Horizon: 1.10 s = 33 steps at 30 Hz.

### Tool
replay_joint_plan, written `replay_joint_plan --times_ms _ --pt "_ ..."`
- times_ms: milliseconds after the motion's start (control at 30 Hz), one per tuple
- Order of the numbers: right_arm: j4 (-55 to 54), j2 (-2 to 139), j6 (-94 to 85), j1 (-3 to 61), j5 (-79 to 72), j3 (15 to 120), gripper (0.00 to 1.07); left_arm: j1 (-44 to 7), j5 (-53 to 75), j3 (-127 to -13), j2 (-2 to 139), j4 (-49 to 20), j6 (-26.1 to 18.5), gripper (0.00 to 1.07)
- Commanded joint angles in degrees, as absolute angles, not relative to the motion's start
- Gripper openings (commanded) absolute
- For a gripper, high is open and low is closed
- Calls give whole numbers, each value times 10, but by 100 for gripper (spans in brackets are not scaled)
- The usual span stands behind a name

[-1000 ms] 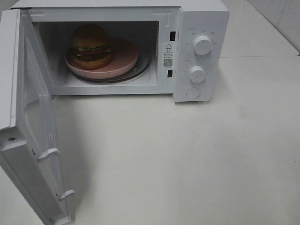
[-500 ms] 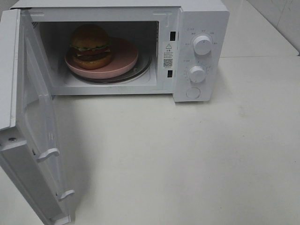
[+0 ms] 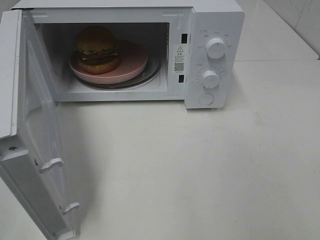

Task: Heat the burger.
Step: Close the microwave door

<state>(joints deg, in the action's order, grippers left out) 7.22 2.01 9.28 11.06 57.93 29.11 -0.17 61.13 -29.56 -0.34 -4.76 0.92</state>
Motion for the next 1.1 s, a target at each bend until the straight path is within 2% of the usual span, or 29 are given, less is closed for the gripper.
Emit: replay_joint_plan --times_ms 33,1100 --pt "70 -3 85 107 574 290 76 -1 612 -296 -13 -46 10 100" --pt "69 -18 83 100 573 289 76 -1 612 -296 -13 -46 10 100"
